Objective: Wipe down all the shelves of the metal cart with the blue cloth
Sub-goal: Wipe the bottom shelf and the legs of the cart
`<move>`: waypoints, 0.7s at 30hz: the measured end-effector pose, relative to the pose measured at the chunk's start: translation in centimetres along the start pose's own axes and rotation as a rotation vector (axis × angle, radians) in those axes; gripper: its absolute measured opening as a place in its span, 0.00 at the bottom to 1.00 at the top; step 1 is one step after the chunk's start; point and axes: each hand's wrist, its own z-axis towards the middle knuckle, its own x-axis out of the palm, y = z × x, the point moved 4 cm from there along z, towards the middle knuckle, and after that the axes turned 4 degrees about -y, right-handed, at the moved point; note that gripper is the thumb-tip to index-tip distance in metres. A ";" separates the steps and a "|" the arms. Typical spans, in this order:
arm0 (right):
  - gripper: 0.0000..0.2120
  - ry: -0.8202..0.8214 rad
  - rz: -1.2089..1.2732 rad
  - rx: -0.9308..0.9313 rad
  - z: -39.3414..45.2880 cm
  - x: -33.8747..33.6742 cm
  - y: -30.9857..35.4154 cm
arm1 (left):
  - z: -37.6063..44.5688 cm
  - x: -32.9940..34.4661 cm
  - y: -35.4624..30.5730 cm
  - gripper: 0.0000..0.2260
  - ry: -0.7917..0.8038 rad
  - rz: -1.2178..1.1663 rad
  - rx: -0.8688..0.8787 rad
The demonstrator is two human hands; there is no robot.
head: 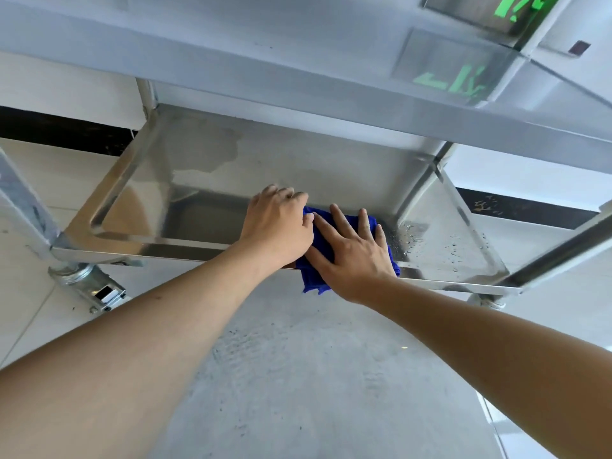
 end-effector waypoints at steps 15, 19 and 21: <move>0.36 -0.024 -0.037 0.045 12.5 0.7 -5.2 | 1.4 1.4 -0.9 0.17 -0.053 0.009 -0.014; 0.35 -0.022 -0.033 0.081 16.7 0.8 -6.9 | 2.3 1.9 -1.7 0.18 -0.041 0.011 -0.010; 0.35 -0.031 -0.043 0.097 18.4 0.9 -7.2 | 2.7 2.4 -2.1 0.19 -0.007 0.032 -0.006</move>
